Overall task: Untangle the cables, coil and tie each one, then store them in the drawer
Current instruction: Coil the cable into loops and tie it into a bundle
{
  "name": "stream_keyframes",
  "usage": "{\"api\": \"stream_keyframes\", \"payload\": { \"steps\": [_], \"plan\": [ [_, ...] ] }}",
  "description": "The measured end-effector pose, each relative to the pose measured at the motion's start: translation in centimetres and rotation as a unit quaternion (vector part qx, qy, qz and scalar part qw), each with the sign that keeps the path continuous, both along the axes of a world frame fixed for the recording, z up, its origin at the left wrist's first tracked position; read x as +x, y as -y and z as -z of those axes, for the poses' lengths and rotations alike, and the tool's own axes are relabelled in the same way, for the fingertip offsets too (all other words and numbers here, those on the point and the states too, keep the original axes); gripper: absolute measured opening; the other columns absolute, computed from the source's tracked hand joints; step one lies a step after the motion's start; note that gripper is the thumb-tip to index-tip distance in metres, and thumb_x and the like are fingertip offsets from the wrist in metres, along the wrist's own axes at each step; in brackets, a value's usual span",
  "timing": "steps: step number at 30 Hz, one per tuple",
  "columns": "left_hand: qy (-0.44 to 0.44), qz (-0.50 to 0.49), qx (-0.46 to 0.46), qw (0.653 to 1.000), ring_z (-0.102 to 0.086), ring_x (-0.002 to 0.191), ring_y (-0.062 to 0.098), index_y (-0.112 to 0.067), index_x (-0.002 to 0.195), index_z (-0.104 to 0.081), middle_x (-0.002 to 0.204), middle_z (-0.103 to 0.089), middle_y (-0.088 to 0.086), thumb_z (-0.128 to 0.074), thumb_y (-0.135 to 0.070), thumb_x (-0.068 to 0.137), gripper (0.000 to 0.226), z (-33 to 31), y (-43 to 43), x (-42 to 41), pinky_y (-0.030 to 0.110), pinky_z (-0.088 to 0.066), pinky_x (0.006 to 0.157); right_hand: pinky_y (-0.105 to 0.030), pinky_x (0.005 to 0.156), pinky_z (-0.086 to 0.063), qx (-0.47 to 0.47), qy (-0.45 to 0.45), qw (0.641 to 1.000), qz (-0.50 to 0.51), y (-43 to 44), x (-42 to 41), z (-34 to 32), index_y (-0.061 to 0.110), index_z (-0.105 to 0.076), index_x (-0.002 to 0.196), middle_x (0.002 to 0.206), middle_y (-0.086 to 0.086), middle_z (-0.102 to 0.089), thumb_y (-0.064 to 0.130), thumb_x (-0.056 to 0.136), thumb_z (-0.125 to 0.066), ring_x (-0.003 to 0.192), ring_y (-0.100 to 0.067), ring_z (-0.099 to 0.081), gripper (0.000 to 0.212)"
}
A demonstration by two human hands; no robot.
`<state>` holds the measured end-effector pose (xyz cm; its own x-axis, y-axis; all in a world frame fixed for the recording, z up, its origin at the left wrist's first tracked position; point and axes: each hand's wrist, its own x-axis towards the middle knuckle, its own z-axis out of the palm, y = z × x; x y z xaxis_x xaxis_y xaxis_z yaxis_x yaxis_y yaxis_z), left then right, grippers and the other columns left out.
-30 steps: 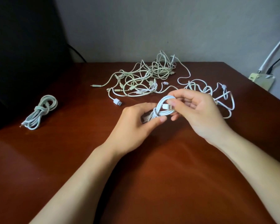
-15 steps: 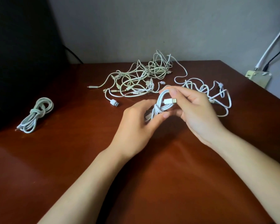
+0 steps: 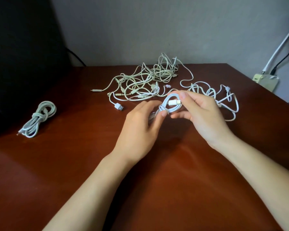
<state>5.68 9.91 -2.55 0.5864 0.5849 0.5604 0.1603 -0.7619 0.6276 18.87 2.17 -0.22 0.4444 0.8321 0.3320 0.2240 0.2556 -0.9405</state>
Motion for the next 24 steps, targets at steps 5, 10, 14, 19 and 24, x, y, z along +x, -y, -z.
{"api": "stream_keyframes", "payload": {
  "steps": [5, 10, 14, 19, 24],
  "plan": [
    [0.033, 0.022, -0.071, 0.997, -0.06, 0.093, 0.004, -0.015, 0.112, -0.067, 0.101, -0.067, -0.005, -0.052, -0.032, 0.09, 0.032, 0.22, -0.13, -0.03, 0.014, -0.043, 0.084, -0.016, 0.069, -0.052, 0.005, 0.02, 0.999, -0.041, 0.19, -0.28, 0.02, 0.025, -0.065, 0.099, 0.092, 0.001, -0.069, -0.002, 0.092, -0.054, 0.078, -0.004, -0.066, 0.029],
    [0.076, 0.091, -0.175, 0.977, -0.061, 0.104, 0.005, -0.027, 0.111, -0.068, 0.108, -0.069, -0.008, -0.053, -0.027, 0.091, 0.024, -0.16, -0.04, -0.08, 0.026, -0.047, 0.095, -0.017, 0.073, -0.053, 0.021, 0.01, 0.997, -0.073, 0.28, -0.14, -0.16, 0.025, -0.06, 0.111, 0.1, 0.002, -0.069, -0.003, 0.092, -0.054, 0.088, -0.007, -0.068, 0.035],
    [0.086, 0.137, -0.21, 0.964, -0.061, 0.108, 0.018, -0.04, 0.105, -0.066, 0.109, -0.069, -0.006, -0.053, -0.029, 0.091, 0.023, -0.41, -0.24, -0.27, 0.041, -0.046, 0.099, -0.018, 0.071, -0.054, 0.033, -0.011, 0.996, -0.088, 0.4, 0.07, -0.45, 0.02, -0.055, 0.119, 0.097, 0.0, -0.068, -0.004, 0.091, -0.052, 0.084, -0.007, -0.067, 0.037],
    [0.091, 0.196, -0.253, 0.943, -0.057, 0.119, 0.024, -0.019, 0.121, -0.064, 0.121, -0.066, 0.001, -0.052, -0.025, 0.094, 0.03, -0.22, -0.48, -0.32, 0.053, -0.04, 0.106, -0.021, 0.071, -0.055, 0.062, 0.03, 0.994, -0.087, 0.33, 0.2, -0.03, 0.021, -0.06, 0.113, 0.105, -0.011, -0.062, 0.009, 0.089, -0.057, 0.09, -0.012, -0.067, 0.027],
    [0.084, 0.214, -0.278, 0.933, -0.054, 0.123, 0.032, -0.017, 0.125, -0.063, 0.125, -0.064, 0.008, -0.053, -0.036, 0.092, 0.04, -0.18, -0.45, -0.29, 0.056, -0.035, 0.108, -0.022, 0.067, -0.055, 0.073, 0.094, 0.991, -0.062, 0.45, 0.63, 0.0, 0.025, -0.062, 0.108, 0.1, -0.001, -0.063, 0.022, 0.087, -0.061, 0.084, -0.011, -0.066, 0.021]
  ]
}}
